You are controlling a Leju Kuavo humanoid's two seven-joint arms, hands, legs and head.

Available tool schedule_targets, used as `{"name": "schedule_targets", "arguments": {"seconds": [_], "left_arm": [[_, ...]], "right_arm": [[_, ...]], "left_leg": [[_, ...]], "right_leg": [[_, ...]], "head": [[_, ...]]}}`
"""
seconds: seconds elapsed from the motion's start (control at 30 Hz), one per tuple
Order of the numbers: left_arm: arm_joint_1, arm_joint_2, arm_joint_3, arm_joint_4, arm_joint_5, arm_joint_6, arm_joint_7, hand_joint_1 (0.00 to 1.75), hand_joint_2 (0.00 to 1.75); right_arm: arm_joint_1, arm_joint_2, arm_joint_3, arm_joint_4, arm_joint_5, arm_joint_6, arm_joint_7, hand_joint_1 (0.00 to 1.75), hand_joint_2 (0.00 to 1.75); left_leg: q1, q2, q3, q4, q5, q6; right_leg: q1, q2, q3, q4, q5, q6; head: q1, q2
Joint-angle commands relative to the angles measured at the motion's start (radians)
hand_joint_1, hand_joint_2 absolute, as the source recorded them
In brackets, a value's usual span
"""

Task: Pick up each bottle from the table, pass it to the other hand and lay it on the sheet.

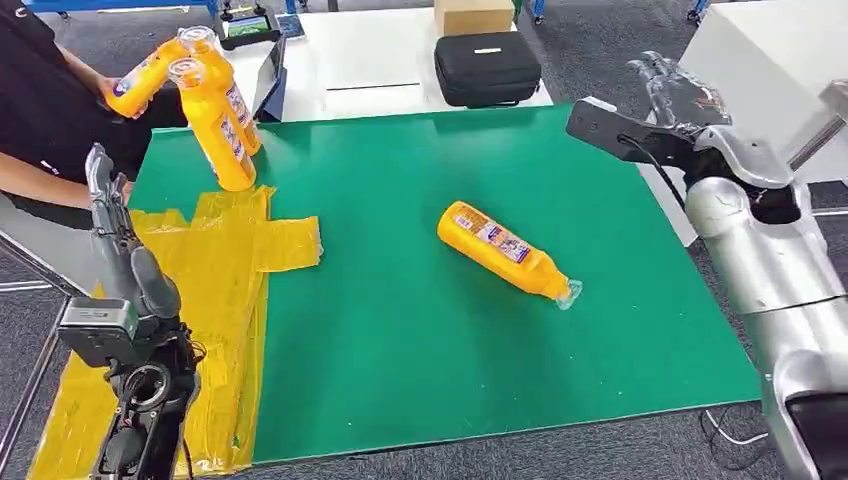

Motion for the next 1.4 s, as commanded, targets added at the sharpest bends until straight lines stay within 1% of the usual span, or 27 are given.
{"name": "schedule_targets", "arguments": {"seconds": [0.03,0.1,0.13,0.17,0.27,0.33,0.37,0.4,0.53,0.6,0.63,0.67,0.73,0.77,0.8,0.83,0.93,1.1,1.13,1.2,1.23,1.27,1.37,1.4], "left_arm": [[-0.106,-0.028,-0.069,0.095,-0.003,-0.006,0.031,0.0,0.0],[-0.114,-0.022,-0.071,0.103,-0.003,-0.005,0.032,0.0,0.0],[-0.116,-0.019,-0.073,0.108,-0.003,-0.004,0.032,0.0,0.0],[-0.12,-0.013,-0.078,0.114,-0.002,-0.003,0.032,0.0,0.0],[-0.119,-0.013,-0.082,0.118,0.0,-0.001,0.033,0.0,0.0],[-0.117,-0.014,-0.087,0.117,0.0,0.003,0.034,0.0,0.0],[-0.116,-0.015,-0.088,0.117,0.0,0.003,0.034,0.0,0.0],[-0.116,-0.015,-0.088,0.116,0.0,0.003,0.034,0.0,0.0],[-0.117,-0.015,-0.089,0.116,0.0,0.003,0.034,0.0,0.0],[-0.128,-0.011,-0.095,0.122,0.004,0.005,0.037,0.0,0.0],[-0.131,-0.006,-0.099,0.125,0.006,0.007,0.039,0.0,0.0],[-0.129,-0.001,-0.1,0.127,0.008,0.01,0.039,0.0,0.0],[-0.126,0.002,-0.102,0.128,0.015,0.014,0.04,0.0,0.0],[-0.127,0.002,-0.103,0.129,0.017,0.016,0.04,0.0,0.0],[-0.125,0.0,-0.103,0.128,0.018,0.019,0.039,0.0,0.0],[-0.125,-0.003,-0.103,0.125,0.016,0.021,0.04,0.0,0.0],[-0.12,-0.008,-0.105,0.117,0.014,0.026,0.04,0.0,0.0],[-0.118,-0.008,-0.105,0.116,0.014,0.027,0.04,0.0,0.0],[-0.116,-0.008,-0.105,0.114,0.013,0.028,0.04,0.0,0.0],[-0.115,-0.008,-0.106,0.113,0.013,0.029,0.04,0.0,0.0],[-0.115,-0.008,-0.106,0.113,0.013,0.029,0.04,0.0,0.0],[-0.115,-0.008,-0.106,0.113,0.013,0.029,0.04,0.0,0.0],[-0.115,-0.008,-0.106,0.113,0.013,0.029,0.04,0.0,0.0],[-0.115,-0.008,-0.106,0.113,0.013,0.029,0.04,0.0,0.0]], "right_arm": [[-0.084,0.293,-0.01,0.592,-0.011,-0.072,-0.06,0.0,1.75],[-0.077,0.312,-0.018,0.616,-0.023,-0.081,-0.067,0.0,1.75],[-0.075,0.318,-0.019,0.624,-0.026,-0.08,-0.068,0.0,1.75],[-0.074,0.324,-0.024,0.63,-0.033,-0.08,-0.071,0.0,1.75],[-0.048,0.341,-0.025,0.632,-0.034,-0.091,-0.057,0.0,1.75],[-0.028,0.344,-0.019,0.631,-0.024,-0.104,-0.036,0.0,1.75],[-0.019,0.346,-0.019,0.634,-0.024,-0.106,-0.034,0.0,1.75],[-0.016,0.346,-0.019,0.634,-0.024,-0.11,-0.034,0.0,1.75],[-0.016,0.345,-0.019,0.635,-0.024,-0.109,-0.034,0.0,1.75],[0.011,0.351,-0.026,0.627,-0.018,-0.116,-0.015,0.0,1.75],[0.022,0.353,-0.026,0.622,-0.011,-0.122,-0.006,0.0,1.75],[0.033,0.354,-0.024,0.618,0.001,-0.132,0.005,0.0,1.75],[0.036,0.357,-0.03,0.622,0.012,-0.122,0.014,0.0,1.75],[0.033,0.358,-0.031,0.627,0.021,-0.115,0.021,0.0,1.75],[0.031,0.358,-0.032,0.632,0.029,-0.11,0.027,0.0,1.75],[0.026,0.36,-0.037,0.64,0.032,-0.102,0.031,0.0,1.75],[0.028,0.36,-0.029,0.664,0.07,-0.097,0.068,0.0,1.75],[0.031,0.358,-0.023,0.668,0.082,-0.098,0.079,0.0,1.75],[0.034,0.359,-0.025,0.67,0.084,-0.099,0.081,0.0,1.75],[0.036,0.358,-0.025,0.671,0.086,-0.1,0.082,0.0,1.75],[0.036,0.358,-0.025,0.671,0.086,-0.1,0.082,0.0,1.75],[0.036,0.358,-0.025,0.671,0.086,-0.1,0.082,0.0,1.75],[0.036,0.358,-0.025,0.671,0.086,-0.1,0.082,0.0,1.75],[0.036,0.358,-0.025,0.671,0.086,-0.1,0.082,0.0,1.75]], "left_leg": [[0.0,0.006,0.005,0.0,-0.001,-0.002],[0.0,0.009,0.008,-0.001,-0.001,-0.004],[0.0,0.005,0.004,-0.001,0.001,-0.003],[0.0,0.006,0.006,0.0,0.0,-0.004],[0.0,0.003,0.003,0.0,0.002,-0.003],[0.0,0.005,0.007,0.0,0.0,-0.004],[0.001,0.001,0.002,-0.001,0.002,-0.003],[0.001,0.003,0.006,-0.001,0.001,-0.003],[0.0,0.001,0.001,0.0,0.002,-0.003],[0.0,0.003,0.004,0.001,0.0,-0.004],[0.001,0.001,0.0,0.0,0.002,-0.003],[0.0,0.002,0.003,0.0,0.001,-0.003],[0.001,0.001,0.002,-0.001,0.001,-0.003],[0.0,0.003,0.006,0.0,0.0,-0.004],[0.0,0.002,0.002,0.0,0.001,-0.003],[0.0,0.002,0.004,0.0,0.0,-0.004],[0.0,0.002,0.001,0.0,0.001,-0.003],[0.0,0.003,0.002,0.0,0.0,-0.003],[0.0,0.001,0.0,0.0,0.002,-0.003],[0.0,0.003,0.005,0.0,-0.001,-0.004],[0.001,0.001,0.0,0.0,0.002,-0.003],[0.0,0.002,0.001,0.0,0.001,-0.003],[0.0,0.001,-0.001,0.0,0.002,-0.003],[0.0,0.002,0.001,0.0,0.001,-0.003]], "right_leg": [[0.0,0.003,0.004,0.0,0.0,0.0],[0.0,0.004,0.007,-0.001,0.0,0.0],[0.0,0.002,0.004,0.0,0.0,0.0],[0.0,0.003,0.005,0.0,0.0,0.0],[0.0,0.001,0.002,0.0,0.0,0.0],[0.0,0.001,0.006,0.001,-0.002,0.0],[0.0,0.0,0.002,0.0,0.0,0.0],[0.001,0.0,0.005,-0.001,-0.001,0.0],[0.0,-0.001,0.001,0.001,0.0,0.0],[0.0,-0.001,0.004,0.002,-0.002,0.0],[0.0,-0.001,0.001,0.0,0.0,0.0],[0.0,-0.001,0.003,0.0,-0.001,0.0],[0.0,-0.001,0.002,0.0,-0.001,0.0],[0.0,-0.002,0.006,0.0,-0.003,0.0],[0.0,-0.001,0.002,0.0,-0.001,0.0],[0.0,-0.001,0.004,0.0,-0.002,0.0],[0.0,0.0,0.0,0.001,0.0,0.0],[0.0,0.0,0.002,0.001,-0.001,0.0],[0.0,-0.001,-0.001,0.0,0.0,0.0],[0.0,-0.001,0.005,0.001,-0.003,0.0],[0.0,-0.001,-0.001,0.0,0.0,0.0],[0.0,0.0,0.001,0.001,-0.001,0.0],[0.0,0.0,-0.001,0.0,0.0,0.0],[0.0,-0.001,0.0,0.001,-0.001,0.0]], "head": [[0.0,0.0],[0.0,0.0],[0.0,0.0],[0.0,0.0],[0.0,0.0],[0.0,0.0],[0.0,0.0],[0.0,0.0],[0.0,0.0],[0.0,0.0],[0.0,0.0],[0.0,0.0],[0.0,0.0],[0.0,0.0],[0.0,0.0],[0.0,0.0],[0.0,0.0],[0.0,0.0],[0.0,0.0],[0.0,0.0],[0.0,0.0],[0.0,0.0],[0.0,0.0],[0.0,0.0]]}}
